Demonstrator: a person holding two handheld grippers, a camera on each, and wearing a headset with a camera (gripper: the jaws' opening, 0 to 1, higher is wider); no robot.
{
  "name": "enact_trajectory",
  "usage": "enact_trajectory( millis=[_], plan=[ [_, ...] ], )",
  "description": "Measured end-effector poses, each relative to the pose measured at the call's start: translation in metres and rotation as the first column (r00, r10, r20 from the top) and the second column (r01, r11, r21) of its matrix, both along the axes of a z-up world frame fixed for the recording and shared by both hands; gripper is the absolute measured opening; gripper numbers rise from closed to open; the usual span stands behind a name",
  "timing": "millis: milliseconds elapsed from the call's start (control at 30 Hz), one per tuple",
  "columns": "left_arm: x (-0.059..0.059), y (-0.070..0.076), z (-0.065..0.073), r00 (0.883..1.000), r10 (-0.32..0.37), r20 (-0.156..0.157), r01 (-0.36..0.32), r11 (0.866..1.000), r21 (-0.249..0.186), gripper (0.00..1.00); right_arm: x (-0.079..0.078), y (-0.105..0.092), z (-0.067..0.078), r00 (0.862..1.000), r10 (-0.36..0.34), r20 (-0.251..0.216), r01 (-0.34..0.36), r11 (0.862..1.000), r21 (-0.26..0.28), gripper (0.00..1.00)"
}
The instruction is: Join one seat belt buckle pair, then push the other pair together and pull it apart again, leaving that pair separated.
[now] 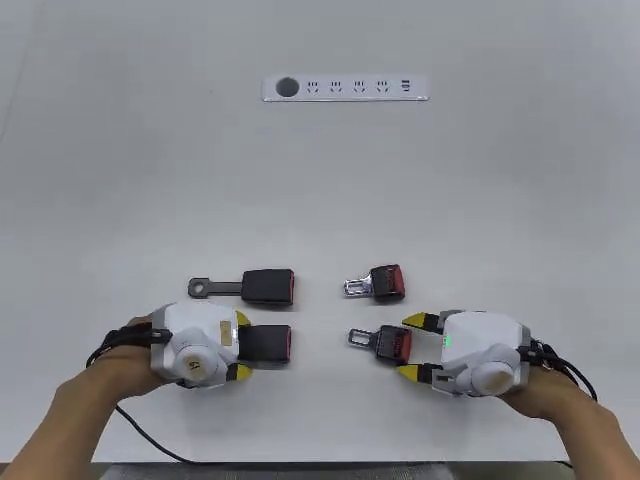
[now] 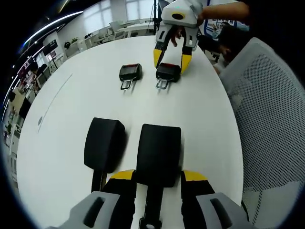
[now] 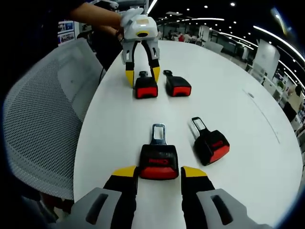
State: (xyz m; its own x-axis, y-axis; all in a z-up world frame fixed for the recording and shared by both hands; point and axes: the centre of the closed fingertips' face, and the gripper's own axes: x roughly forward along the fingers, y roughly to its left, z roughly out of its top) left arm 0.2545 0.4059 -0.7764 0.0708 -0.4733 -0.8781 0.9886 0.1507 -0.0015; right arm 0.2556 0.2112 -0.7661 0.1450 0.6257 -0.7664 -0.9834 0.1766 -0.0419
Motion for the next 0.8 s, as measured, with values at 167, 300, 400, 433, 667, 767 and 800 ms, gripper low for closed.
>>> enact_trajectory(
  millis=[167, 300, 400, 433, 667, 767, 800],
  plan=[
    [0.0007, -0.0011, 0.0008, 1.000, 0.009, -0.002, -0.009, 1.000, -0.006, 0.34, -0.0005, -0.0006, -0.0006, 1.000, 0.002, 0.001, -0.002, 1.000, -0.003, 0.31],
    [0.0007, -0.0002, -0.0007, 1.000, 0.025, -0.009, -0.025, 1.000, -0.008, 0.34, -0.0004, -0.0008, -0.0006, 1.000, 0.004, 0.001, -0.004, 1.000, -0.003, 0.31],
    [0.0012, -0.0002, -0.0009, 0.999, 0.034, -0.009, -0.034, 0.999, -0.014, 0.34, -0.0002, -0.0006, -0.0006, 1.000, 0.008, 0.001, -0.008, 1.000, -0.005, 0.31],
    [0.0014, -0.0001, -0.0010, 0.999, 0.039, -0.009, -0.039, 0.999, -0.018, 0.33, -0.0002, -0.0006, -0.0006, 1.000, 0.009, 0.001, -0.009, 1.000, -0.006, 0.31],
    [0.0021, -0.0003, -0.0007, 0.999, 0.047, -0.015, -0.048, 0.999, -0.019, 0.33, 0.0006, -0.0008, -0.0018, 1.000, 0.013, -0.002, -0.013, 1.000, -0.015, 0.31],
    [0.0023, -0.0008, -0.0002, 0.999, 0.046, -0.016, -0.046, 0.999, -0.011, 0.33, 0.0015, -0.0006, -0.0020, 1.000, 0.009, -0.003, -0.009, 1.000, -0.018, 0.31],
    [0.0023, -0.0009, 0.0002, 0.999, 0.047, -0.016, -0.047, 0.999, -0.009, 0.33, 0.0016, -0.0005, -0.0020, 1.000, 0.009, -0.003, -0.009, 1.000, -0.018, 0.31]
  ],
)
